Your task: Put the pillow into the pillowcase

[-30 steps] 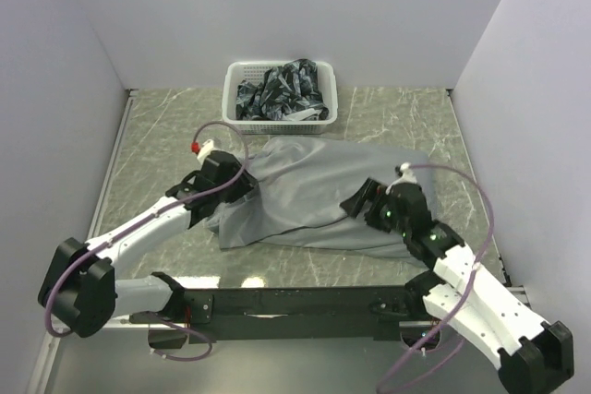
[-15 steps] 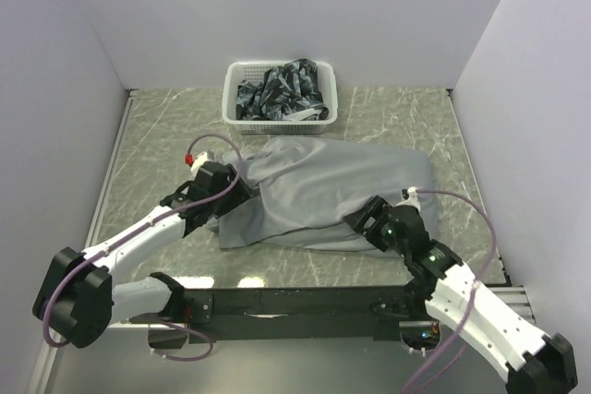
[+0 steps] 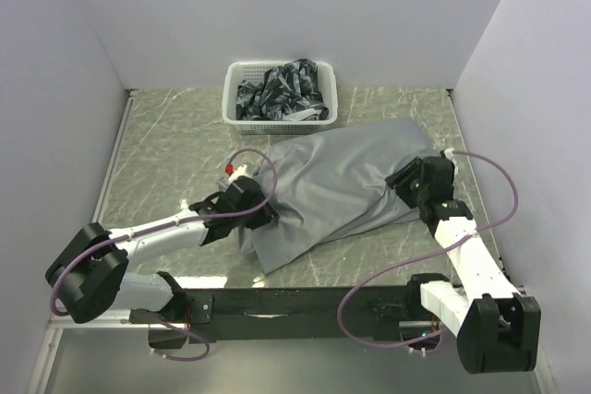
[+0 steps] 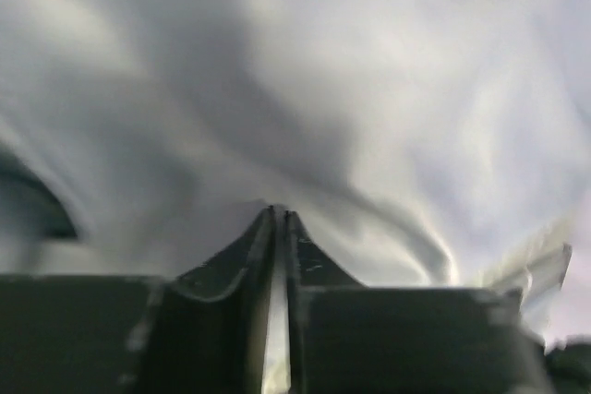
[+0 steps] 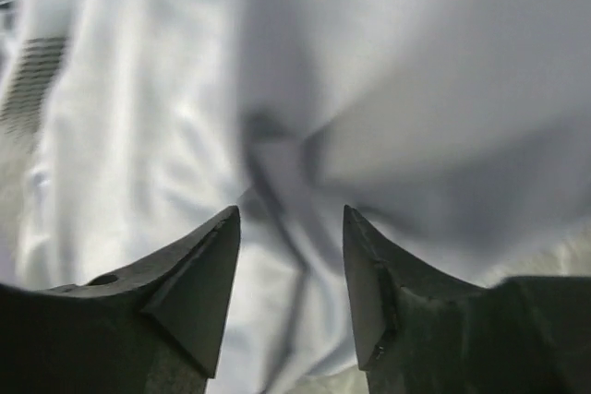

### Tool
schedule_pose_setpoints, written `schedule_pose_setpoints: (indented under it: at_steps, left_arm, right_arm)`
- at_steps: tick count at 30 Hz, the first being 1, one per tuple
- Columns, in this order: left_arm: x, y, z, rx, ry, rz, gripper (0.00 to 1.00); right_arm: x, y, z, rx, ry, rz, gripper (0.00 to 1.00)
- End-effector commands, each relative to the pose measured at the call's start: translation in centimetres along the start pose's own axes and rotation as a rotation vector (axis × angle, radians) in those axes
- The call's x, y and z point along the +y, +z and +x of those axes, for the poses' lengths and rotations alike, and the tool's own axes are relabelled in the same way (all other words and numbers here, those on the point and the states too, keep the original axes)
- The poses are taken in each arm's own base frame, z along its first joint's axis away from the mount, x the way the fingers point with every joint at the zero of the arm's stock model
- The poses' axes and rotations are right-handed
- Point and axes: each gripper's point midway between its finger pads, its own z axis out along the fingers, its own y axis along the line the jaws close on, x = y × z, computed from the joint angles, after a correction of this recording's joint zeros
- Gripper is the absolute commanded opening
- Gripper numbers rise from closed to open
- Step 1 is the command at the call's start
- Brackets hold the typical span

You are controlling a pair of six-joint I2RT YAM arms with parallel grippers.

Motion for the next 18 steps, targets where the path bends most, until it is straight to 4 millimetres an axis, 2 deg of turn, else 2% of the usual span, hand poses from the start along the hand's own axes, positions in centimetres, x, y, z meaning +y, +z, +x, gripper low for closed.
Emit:
schedule_pose_setpoints:
  at_steps: [1, 2, 3, 4, 5, 6, 7, 8, 9, 10, 11, 12, 13, 14, 15, 16, 17, 18]
  left_arm:
    - [-1.9, -1.5, -0.3, -0.035, -0.002, 0.047, 0.23]
    - [-1.2, -2.0, -1.1, -0.078, -0.015, 0.013, 0.50]
    - [-0.7, -2.5, -1.8, -0.118, -0.036, -0.010, 0.57]
    - [0.6, -3.6, -3.4, -0.194, -0.052, -0.067, 0.60]
    - [1.2, -4.1, -4.2, -0.227, -0.068, -0.091, 0.69]
    - [1.6, -4.8, -5.4, -0.260, -0.100, -0.109, 0.73]
    - [3.3, -5.2, -7.2, -0.309, -0.146, -0.163, 0.75]
    - [4.4, -5.5, -8.0, -0.325, -0.168, -0.193, 0.76]
    - [5.2, -5.6, -8.8, -0.340, -0.185, -0.208, 0.77]
    - [6.7, -5.8, -10.5, -0.377, -0.229, -0.239, 0.77]
    - [6.9, -5.6, -11.3, -0.386, -0.249, -0.228, 0.76]
    - [8.5, -5.3, -12.4, -0.399, -0.277, -0.267, 0.75]
    - [8.9, -5.0, -13.0, -0.403, -0.290, -0.274, 0.74]
    - [9.1, -4.5, -13.2, -0.386, -0.304, -0.275, 0.71]
    - [9.5, -3.5, -13.7, -0.372, -0.311, -0.287, 0.70]
    - [10.1, -3.1, -14.4, -0.367, -0.336, -0.294, 0.69]
    - [10.4, -2.6, -14.6, -0.355, -0.346, -0.297, 0.68]
    - [10.3, -1.8, -15.3, -0.343, -0.352, -0.274, 0.67]
  right_arm:
    - [4.3, -1.6, -1.2, 0.010, -0.114, -0.131, 0.61]
    - [4.5, -2.0, -1.1, -0.006, -0.138, -0.124, 0.64]
    - [5.6, -3.1, 0.6, 0.015, -0.193, -0.154, 0.69]
    - [6.2, -3.7, 1.3, 0.014, -0.219, -0.166, 0.70]
    - [6.8, -4.7, 1.8, 0.000, -0.235, -0.189, 0.71]
    - [7.4, -5.4, 4.5, 0.058, -0.277, -0.231, 0.72]
    - [7.8, -6.0, 5.9, 0.085, -0.294, -0.261, 0.72]
    - [8.2, -6.7, 7.0, 0.104, -0.280, -0.294, 0.72]
    - [8.5, -7.5, 9.8, 0.154, -0.326, -0.334, 0.71]
    - [8.7, -7.9, 11.0, 0.173, -0.340, -0.349, 0.71]
    - [8.8, -8.2, 12.4, 0.200, -0.347, -0.354, 0.71]
    - [9.0, -8.3, 13.4, 0.196, -0.375, -0.357, 0.71]
    - [9.4, -9.3, 15.8, 0.245, -0.433, -0.390, 0.71]
    - [9.2, -9.1, 17.8, 0.285, -0.485, -0.371, 0.71]
    - [10.3, -9.6, 18.8, 0.299, -0.507, -0.401, 0.71]
    - [10.7, -10.6, 21.0, 0.343, -0.564, -0.431, 0.71]
    - [10.3, -10.1, 22.9, 0.374, -0.617, -0.401, 0.71]
    - [11.7, -10.7, 23.9, 0.380, -0.631, -0.432, 0.73]
